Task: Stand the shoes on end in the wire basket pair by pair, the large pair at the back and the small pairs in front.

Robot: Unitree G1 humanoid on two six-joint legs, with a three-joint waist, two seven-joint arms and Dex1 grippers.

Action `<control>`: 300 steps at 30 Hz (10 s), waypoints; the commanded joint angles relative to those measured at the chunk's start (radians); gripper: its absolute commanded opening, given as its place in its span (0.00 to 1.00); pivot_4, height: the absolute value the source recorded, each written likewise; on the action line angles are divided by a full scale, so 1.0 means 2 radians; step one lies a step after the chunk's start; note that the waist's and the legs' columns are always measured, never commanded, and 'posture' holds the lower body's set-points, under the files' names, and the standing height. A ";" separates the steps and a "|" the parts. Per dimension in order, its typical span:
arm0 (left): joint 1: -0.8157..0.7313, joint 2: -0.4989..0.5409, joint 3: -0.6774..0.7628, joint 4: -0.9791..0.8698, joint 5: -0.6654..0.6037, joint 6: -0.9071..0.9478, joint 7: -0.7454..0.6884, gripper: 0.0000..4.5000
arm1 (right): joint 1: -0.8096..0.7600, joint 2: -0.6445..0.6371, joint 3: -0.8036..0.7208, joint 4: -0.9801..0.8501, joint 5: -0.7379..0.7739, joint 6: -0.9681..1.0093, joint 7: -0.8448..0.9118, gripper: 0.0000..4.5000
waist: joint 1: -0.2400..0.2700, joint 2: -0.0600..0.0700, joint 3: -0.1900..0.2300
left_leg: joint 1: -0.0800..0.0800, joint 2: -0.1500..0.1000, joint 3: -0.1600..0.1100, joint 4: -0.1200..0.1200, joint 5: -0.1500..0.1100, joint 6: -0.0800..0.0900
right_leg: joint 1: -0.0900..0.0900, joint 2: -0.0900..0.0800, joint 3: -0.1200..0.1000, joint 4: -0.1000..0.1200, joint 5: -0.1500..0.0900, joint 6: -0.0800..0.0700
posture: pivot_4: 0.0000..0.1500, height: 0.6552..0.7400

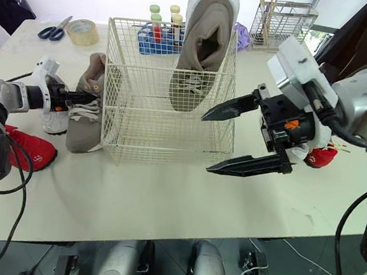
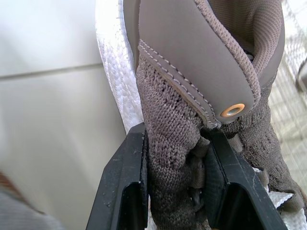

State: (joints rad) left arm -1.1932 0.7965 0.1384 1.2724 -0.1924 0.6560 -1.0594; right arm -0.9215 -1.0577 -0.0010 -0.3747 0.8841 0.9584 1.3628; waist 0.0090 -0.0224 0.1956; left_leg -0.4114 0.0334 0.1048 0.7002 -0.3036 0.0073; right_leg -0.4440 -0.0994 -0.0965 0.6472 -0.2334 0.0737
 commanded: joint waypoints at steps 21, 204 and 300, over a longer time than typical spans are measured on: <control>-0.001 -0.143 0.094 -0.564 -0.088 -0.245 0.276 0.27 | -0.009 -0.003 -0.081 0.041 -0.037 -0.018 -0.126 1.00 | 0.002 -0.001 0.000 | 0.001 -0.001 0.001 0.002 -0.001 0.001 | 0.002 -0.002 0.001 -0.001 0.002 0.004 | 1.00 1.00; 0.250 0.195 0.094 -0.736 -0.719 0.245 0.104 1.00 | -0.268 0.064 0.210 0.231 -0.032 -0.408 0.126 0.39 | -0.011 0.010 0.002 | 0.004 -0.001 0.001 -0.007 0.000 -0.001 | 0.003 0.001 0.004 -0.008 0.002 0.003 | 1.00 1.00; 0.324 0.066 0.115 -0.832 -0.638 0.166 0.166 0.84 | -0.052 0.161 -0.090 0.111 0.230 -0.084 -0.317 0.12 | 0.001 0.007 0.001 | 0.002 -0.001 0.000 0.000 0.000 0.001 | 0.002 0.001 0.004 -0.002 0.002 0.002 | 1.00 1.00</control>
State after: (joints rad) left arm -0.5487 0.8804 0.3067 -0.3586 -1.4904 0.9767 -0.6808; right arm -1.0125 -0.7125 -0.1413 -0.1604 1.4617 0.8887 0.6113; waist 0.0102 -0.0088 0.1980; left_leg -0.4083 0.0322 0.1043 0.6999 -0.3046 0.0101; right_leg -0.4407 -0.0976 -0.0884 0.6418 -0.2297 0.0787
